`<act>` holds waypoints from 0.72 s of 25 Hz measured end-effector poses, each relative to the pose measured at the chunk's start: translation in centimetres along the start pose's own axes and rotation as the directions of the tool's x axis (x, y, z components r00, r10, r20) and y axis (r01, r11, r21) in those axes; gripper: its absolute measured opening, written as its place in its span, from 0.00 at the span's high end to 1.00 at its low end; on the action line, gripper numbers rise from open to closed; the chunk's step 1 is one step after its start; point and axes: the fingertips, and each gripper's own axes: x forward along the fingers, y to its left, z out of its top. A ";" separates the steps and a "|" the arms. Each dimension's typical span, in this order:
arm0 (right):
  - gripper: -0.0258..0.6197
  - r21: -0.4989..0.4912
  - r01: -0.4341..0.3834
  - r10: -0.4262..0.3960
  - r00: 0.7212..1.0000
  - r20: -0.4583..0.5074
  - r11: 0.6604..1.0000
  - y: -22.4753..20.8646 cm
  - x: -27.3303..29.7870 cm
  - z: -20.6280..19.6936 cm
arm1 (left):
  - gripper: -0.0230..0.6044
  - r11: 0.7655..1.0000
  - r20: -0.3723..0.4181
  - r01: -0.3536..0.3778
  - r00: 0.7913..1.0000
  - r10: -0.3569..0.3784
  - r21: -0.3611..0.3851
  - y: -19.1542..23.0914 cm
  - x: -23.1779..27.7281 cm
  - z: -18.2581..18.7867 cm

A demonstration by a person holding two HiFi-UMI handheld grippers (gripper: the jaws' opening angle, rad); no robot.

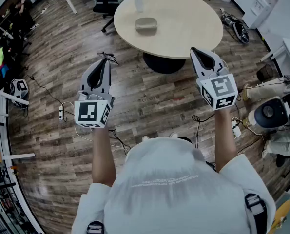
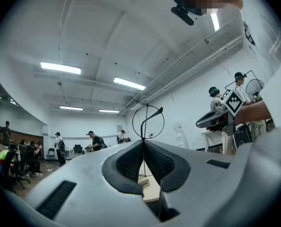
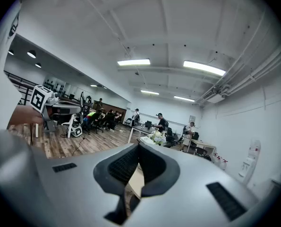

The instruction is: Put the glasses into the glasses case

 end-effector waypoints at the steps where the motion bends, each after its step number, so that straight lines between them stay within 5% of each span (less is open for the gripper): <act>1: 0.96 -0.002 0.004 -0.004 1.000 -0.004 1.000 0.3 0.2 0.0 | 0.94 1.000 -0.019 0.004 1.000 -0.004 0.020 0.2 0.0 -0.3; 6: 0.96 -0.007 0.027 -0.027 0.999 -0.018 1.000 2.0 0.9 -0.1 | 0.94 0.998 -0.089 0.026 0.996 -0.021 0.064 1.5 -0.4 -1.9; 18: 0.96 0.028 0.037 -0.035 0.997 -0.075 0.999 4.5 1.8 -1.9 | 0.94 0.998 -0.199 0.060 0.978 -0.053 0.026 3.4 -0.8 -6.1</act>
